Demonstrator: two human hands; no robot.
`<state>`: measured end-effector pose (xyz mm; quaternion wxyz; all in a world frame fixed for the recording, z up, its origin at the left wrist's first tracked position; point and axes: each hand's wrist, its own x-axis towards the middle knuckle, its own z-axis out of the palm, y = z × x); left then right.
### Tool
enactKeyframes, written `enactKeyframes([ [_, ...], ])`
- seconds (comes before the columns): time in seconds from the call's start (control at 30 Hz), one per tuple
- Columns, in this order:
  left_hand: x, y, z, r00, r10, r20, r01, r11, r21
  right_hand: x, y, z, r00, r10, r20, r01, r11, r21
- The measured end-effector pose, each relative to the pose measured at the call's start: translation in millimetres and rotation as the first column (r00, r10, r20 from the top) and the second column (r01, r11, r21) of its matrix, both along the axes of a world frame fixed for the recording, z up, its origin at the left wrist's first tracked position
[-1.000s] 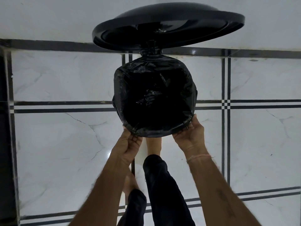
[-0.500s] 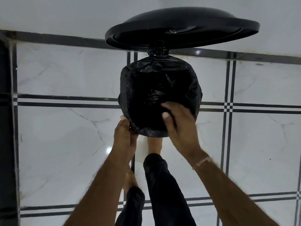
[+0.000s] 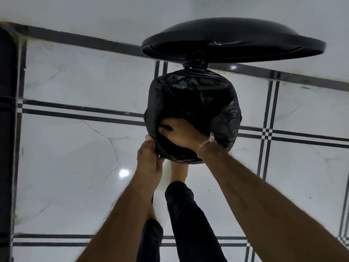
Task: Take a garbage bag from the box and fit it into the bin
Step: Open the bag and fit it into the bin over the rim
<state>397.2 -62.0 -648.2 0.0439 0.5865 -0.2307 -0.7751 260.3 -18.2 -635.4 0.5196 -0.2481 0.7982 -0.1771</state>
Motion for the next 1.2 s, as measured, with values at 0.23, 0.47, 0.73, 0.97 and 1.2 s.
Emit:
enactKeyframes([
  [0.23, 1.0, -1.7, -1.6, 1.000, -0.023, 0.011, 0.023, 1.000, 0.002, -42.1, -52.3, -13.7, 0.959, 0.114, -0.258, -0.089, 0.990, 0.105],
  [0.47, 3.3, -2.6, 0.1, 0.999, -0.024, -0.031, 0.024, 0.999, -0.024, -92.8, -39.2, 5.8, 0.979, 0.046, -0.198, -0.072, 0.990, -0.123],
  [0.73, 4.7, -3.2, 0.5, 0.998, -0.061, -0.026, 0.060, 0.997, -0.041, -102.1, -5.7, -3.5, 0.966, -0.154, -0.205, 0.115, 0.975, -0.191],
  [0.97, 3.1, -2.8, -1.4, 0.999, -0.042, 0.009, 0.042, 0.999, -0.029, -105.9, 7.9, 9.9, 0.944, -0.141, -0.297, 0.124, 0.989, -0.075],
  [1.2, -4.7, 0.9, 6.4, 0.998, 0.012, 0.055, -0.011, 1.000, -0.018, -110.2, 50.3, 9.5, 0.883, -0.432, -0.183, 0.458, 0.878, 0.139],
])
